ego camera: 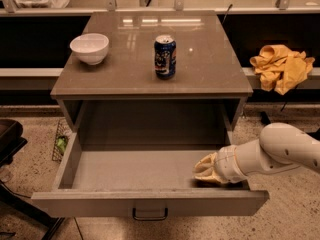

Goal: Open top drawer

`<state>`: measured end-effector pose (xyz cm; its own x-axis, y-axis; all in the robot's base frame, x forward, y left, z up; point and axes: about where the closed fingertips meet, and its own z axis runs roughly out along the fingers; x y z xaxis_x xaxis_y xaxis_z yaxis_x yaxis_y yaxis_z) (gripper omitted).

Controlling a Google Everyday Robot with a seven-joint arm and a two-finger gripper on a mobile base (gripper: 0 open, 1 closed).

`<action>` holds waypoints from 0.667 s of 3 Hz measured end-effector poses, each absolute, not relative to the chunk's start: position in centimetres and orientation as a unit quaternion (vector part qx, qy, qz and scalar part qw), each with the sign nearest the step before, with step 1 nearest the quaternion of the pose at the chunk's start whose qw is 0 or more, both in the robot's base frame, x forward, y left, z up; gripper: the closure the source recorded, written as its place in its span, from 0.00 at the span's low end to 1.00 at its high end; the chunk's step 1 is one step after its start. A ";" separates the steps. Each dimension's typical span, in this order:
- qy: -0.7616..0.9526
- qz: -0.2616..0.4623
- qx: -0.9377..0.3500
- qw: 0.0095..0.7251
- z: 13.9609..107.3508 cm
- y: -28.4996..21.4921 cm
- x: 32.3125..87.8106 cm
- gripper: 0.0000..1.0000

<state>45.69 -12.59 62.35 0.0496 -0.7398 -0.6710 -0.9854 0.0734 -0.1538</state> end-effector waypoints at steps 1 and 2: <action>0.659 0.170 -0.677 0.279 64.7 -13.1 42.3 1.00; 0.652 0.151 -0.705 0.235 66.6 -13.5 38.7 1.00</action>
Offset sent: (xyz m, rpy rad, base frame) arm -0.1489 -0.0275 0.1182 -0.4511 0.0137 0.2005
